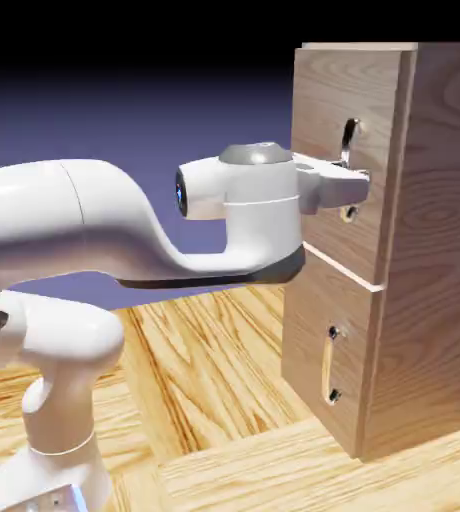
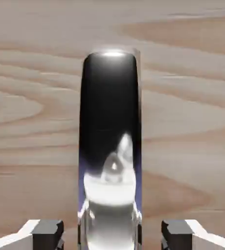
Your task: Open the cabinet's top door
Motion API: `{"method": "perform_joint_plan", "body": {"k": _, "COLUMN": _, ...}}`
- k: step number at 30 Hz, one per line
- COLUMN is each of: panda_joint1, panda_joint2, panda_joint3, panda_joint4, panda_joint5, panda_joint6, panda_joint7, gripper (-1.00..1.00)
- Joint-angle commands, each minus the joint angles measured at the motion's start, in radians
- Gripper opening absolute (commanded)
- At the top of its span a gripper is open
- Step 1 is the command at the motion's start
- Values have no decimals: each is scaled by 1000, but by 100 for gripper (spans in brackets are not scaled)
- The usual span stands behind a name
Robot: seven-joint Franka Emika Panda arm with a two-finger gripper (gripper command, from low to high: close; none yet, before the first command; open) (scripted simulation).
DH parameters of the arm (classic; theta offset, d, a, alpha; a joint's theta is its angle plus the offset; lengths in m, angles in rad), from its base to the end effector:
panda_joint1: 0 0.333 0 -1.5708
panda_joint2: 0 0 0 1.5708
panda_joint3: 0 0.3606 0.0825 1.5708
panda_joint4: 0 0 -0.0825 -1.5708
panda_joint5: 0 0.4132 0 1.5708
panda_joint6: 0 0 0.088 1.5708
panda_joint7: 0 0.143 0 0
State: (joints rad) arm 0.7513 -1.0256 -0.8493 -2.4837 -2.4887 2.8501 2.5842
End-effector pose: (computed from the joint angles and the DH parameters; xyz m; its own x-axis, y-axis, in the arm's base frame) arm 0.3969 -0.0910 0.5828 -0.0079 -0.7068 0.7074 -0.0078 -0.7073 -0.7068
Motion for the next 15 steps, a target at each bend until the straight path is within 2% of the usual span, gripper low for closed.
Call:
{"method": "perform_joint_plan", "body": {"k": 1, "panda_joint1": -36, "panda_joint2": -4, "panda_joint3": 34, "panda_joint4": -29, "panda_joint5": 26, "panda_joint6": -27, "panda_joint7": -1, "gripper": -100}}
{"method": "perform_joint_plan", "body": {"k": 8, "panda_joint1": -254, "panda_joint2": -63, "panda_joint3": 287, "panda_joint4": -208, "panda_joint5": 255, "panda_joint6": -213, "panda_joint7": -36, "gripper": -100}}
{"method": "perform_joint_plan", "body": {"k": 15, "panda_joint1": -367, "panda_joint2": -141, "panda_joint3": 541, "panda_joint4": -330, "panda_joint5": 527, "panda_joint6": -413, "panda_joint7": -89, "gripper": -100}}
